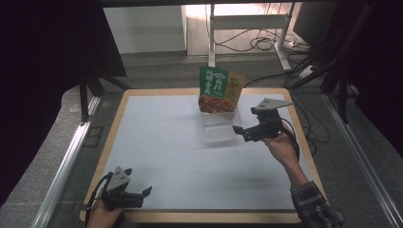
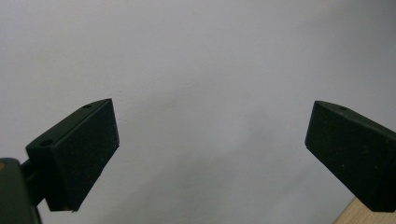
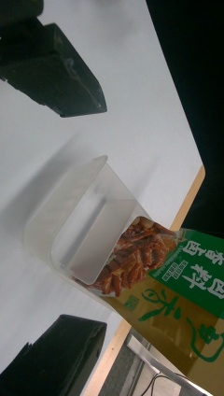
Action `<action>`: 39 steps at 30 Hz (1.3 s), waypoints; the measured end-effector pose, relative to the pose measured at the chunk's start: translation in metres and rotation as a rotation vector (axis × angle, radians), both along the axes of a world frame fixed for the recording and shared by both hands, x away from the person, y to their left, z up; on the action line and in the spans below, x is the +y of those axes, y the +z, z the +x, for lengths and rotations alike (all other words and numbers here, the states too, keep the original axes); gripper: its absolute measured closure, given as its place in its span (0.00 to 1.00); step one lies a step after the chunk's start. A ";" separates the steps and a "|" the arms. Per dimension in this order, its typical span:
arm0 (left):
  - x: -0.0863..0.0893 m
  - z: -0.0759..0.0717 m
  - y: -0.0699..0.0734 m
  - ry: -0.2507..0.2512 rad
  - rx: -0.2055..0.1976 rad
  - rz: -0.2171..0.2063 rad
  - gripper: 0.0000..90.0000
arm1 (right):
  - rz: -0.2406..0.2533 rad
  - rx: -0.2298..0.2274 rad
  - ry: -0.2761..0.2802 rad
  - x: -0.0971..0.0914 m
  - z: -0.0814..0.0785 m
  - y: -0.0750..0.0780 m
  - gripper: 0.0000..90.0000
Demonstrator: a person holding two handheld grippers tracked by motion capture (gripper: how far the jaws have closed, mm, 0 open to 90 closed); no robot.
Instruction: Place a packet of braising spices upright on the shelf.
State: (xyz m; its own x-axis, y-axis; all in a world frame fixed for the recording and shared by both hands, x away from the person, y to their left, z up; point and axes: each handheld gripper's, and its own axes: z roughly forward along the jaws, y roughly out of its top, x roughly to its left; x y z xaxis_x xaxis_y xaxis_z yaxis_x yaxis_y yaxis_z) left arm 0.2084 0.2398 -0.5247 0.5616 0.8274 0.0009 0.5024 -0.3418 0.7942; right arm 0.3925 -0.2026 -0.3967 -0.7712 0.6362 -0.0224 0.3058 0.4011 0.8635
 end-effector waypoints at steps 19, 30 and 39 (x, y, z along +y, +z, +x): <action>0.000 0.000 0.000 0.000 -0.001 0.004 0.03 | 0.002 -0.001 0.011 -0.017 -0.024 -0.022 0.00; 0.000 0.000 0.000 0.000 -0.002 0.000 0.03 | 0.002 -0.012 -0.016 -0.032 -0.036 -0.024 0.00; 0.000 0.000 0.000 0.000 -0.002 0.000 0.03 | -0.001 -0.023 -0.046 -0.044 -0.050 -0.022 0.00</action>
State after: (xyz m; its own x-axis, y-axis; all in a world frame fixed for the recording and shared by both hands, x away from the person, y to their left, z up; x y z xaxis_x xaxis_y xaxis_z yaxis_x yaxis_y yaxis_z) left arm 0.2081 0.2398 -0.5246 0.5615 0.8275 0.0025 0.5005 -0.3420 0.7953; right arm 0.3424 -0.2470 -0.4184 -0.7404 0.6710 -0.0400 0.3044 0.3879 0.8700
